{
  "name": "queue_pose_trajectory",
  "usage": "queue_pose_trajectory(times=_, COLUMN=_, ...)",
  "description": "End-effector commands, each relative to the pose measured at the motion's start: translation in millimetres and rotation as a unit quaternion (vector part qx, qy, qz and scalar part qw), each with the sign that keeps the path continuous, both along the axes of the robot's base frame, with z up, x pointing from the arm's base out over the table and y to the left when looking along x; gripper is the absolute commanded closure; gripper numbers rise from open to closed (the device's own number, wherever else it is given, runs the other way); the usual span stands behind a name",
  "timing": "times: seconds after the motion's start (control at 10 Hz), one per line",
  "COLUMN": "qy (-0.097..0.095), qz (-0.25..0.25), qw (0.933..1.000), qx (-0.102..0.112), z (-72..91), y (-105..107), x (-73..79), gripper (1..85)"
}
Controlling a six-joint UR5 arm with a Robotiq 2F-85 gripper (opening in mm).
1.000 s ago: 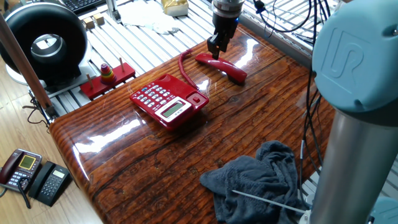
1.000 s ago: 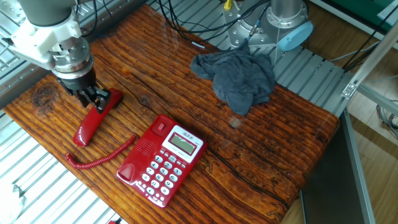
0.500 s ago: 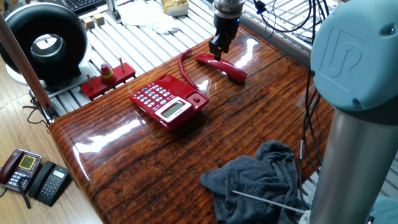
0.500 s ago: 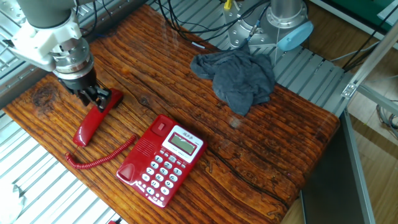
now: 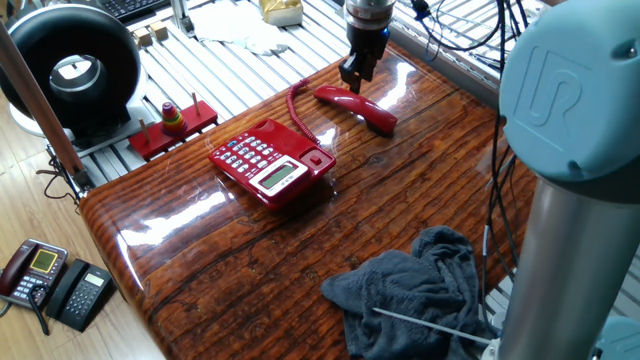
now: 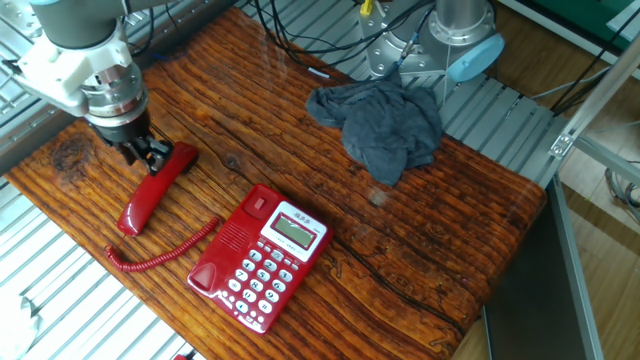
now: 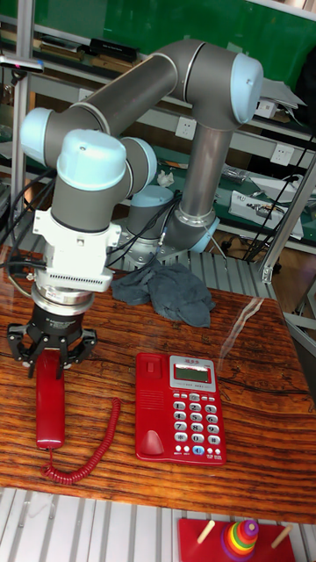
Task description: Place the handset of the telephone on the corresponding phone cradle
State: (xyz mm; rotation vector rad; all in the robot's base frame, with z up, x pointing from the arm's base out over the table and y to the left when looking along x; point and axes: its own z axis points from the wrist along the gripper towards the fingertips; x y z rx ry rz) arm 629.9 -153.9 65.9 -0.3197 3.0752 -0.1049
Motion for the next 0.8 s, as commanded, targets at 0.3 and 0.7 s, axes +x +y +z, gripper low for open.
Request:
queue_pose_trajectory(times=0.3, qy=0.008, qz=-0.029, qw=0.9974, qx=0.066, z=-4.4, y=26, x=-4.9, gripper=39.0)
queue_pose_trajectory(times=0.7, qy=0.013, qz=-0.033, qw=0.9982, qx=0.049, z=-9.0, y=15, x=-5.7, gripper=39.3)
